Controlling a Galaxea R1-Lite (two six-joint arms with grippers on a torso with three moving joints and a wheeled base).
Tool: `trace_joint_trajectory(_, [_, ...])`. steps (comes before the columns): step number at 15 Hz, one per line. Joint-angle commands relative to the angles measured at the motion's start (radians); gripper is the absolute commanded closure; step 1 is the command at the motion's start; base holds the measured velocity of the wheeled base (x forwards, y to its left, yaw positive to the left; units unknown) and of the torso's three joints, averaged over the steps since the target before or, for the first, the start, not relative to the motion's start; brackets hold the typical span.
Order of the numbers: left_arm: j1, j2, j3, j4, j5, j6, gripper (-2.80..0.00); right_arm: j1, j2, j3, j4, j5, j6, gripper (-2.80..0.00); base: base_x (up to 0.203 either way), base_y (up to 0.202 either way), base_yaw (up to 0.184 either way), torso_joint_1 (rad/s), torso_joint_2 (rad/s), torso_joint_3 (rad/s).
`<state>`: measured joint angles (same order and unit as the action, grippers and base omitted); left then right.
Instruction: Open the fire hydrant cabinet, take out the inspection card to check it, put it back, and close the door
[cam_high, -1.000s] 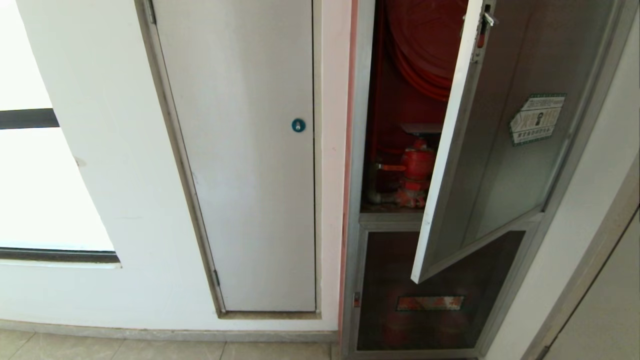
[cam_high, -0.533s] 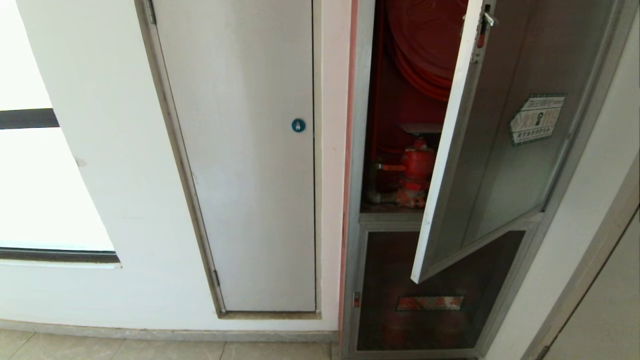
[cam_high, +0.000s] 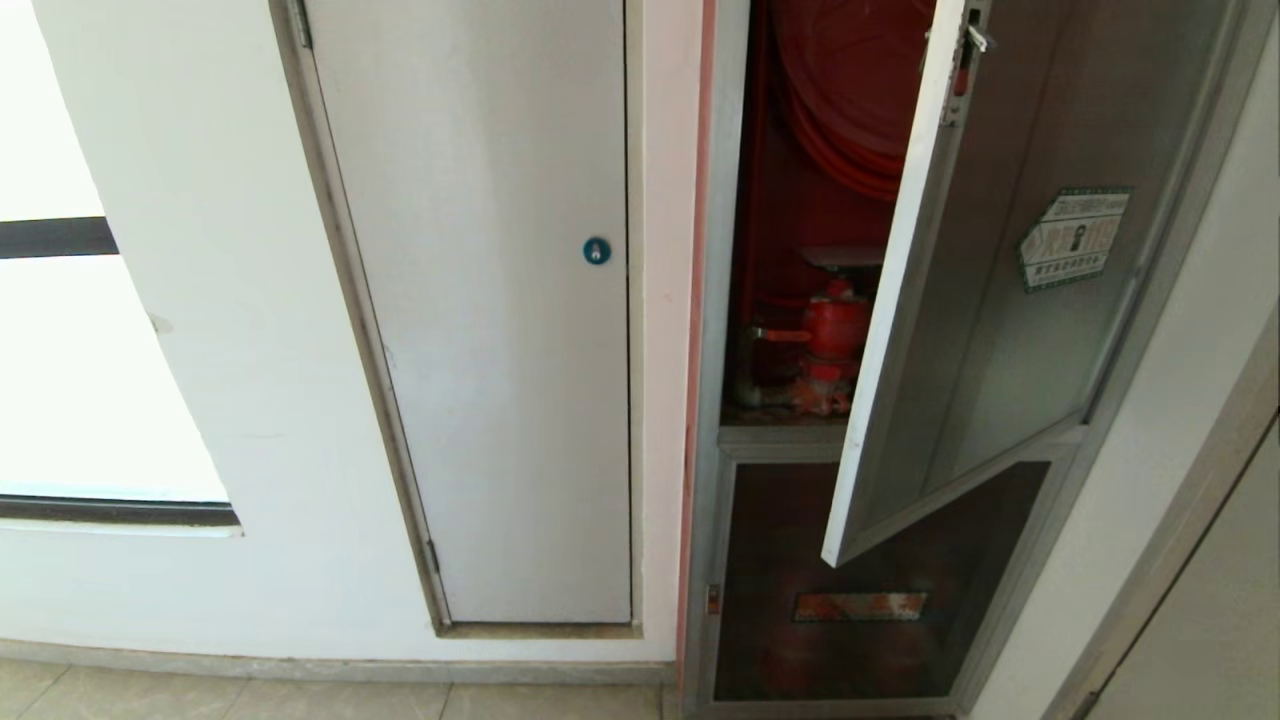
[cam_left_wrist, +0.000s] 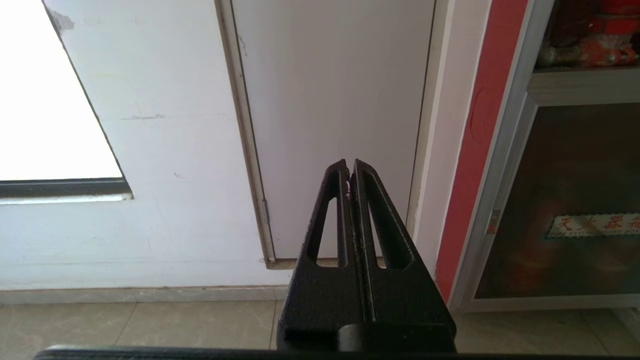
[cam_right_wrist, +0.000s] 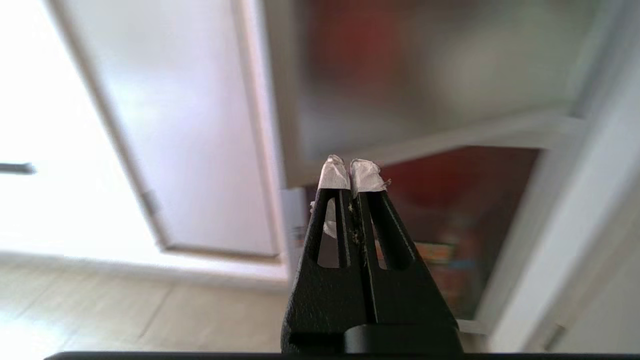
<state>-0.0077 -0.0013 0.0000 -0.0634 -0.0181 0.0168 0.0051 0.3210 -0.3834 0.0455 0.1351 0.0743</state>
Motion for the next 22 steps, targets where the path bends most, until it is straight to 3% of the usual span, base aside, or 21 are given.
trace_joint_trajectory(1, [0.000, 0.001, 0.023, -0.001, 0.000, 0.000, 0.00, 0.001, 0.273, -0.130, -0.001, 0.083, 0.001, 0.00, 0.000, 0.000, 0.000, 0.000, 0.00, 0.000])
trace_joint_trajectory(3, [0.000, 0.001, 0.023, -0.001, 0.000, 0.000, 0.00, 0.014, 0.479, -0.251, -0.009, 0.148, 0.004, 0.00, 0.000, 0.000, 0.000, 0.000, 0.00, 0.000])
trace_joint_trajectory(6, [0.000, 0.001, 0.023, -0.001, 0.000, 0.000, 0.00, 0.081, 0.761, -0.448, -0.042, 0.183, 0.028, 0.00, 0.000, 0.000, 0.000, 0.000, 0.00, 0.000])
trace_joint_trajectory(9, [0.000, 0.001, 0.023, -0.001, 0.000, 0.000, 0.00, 0.279, 0.960, -0.599, -0.092, 0.102, 0.067, 0.00, 0.000, 0.000, 0.000, 0.000, 0.00, 0.000])
trace_joint_trajectory(12, [0.000, 0.001, 0.023, -0.001, 0.000, 0.000, 0.00, 0.487, 1.099, -0.671, -0.201, -0.107, 0.085, 0.00, 0.000, 0.000, 0.000, 0.000, 0.00, 0.000])
trace_joint_trajectory(17, [0.000, 0.001, 0.023, -0.001, 0.000, 0.000, 0.00, 0.651, 1.331, -0.755, -0.507, -0.493, 0.071, 0.00, 0.000, 0.000, 0.000, 0.000, 0.00, 0.000])
trace_joint_trajectory(20, [0.000, 0.001, 0.023, -0.001, 0.000, 0.000, 0.00, 0.701, 1.510, -0.805, -0.764, -0.736, -0.015, 0.00, 0.000, 0.000, 0.000, 0.000, 0.00, 0.000])
trace_joint_trajectory(22, [0.000, 0.001, 0.023, -0.001, 0.000, 0.000, 0.00, 0.718, 1.647, -0.866, -1.024, -0.852, -0.152, 0.00, 0.000, 0.000, 0.000, 0.000, 0.00, 0.000])
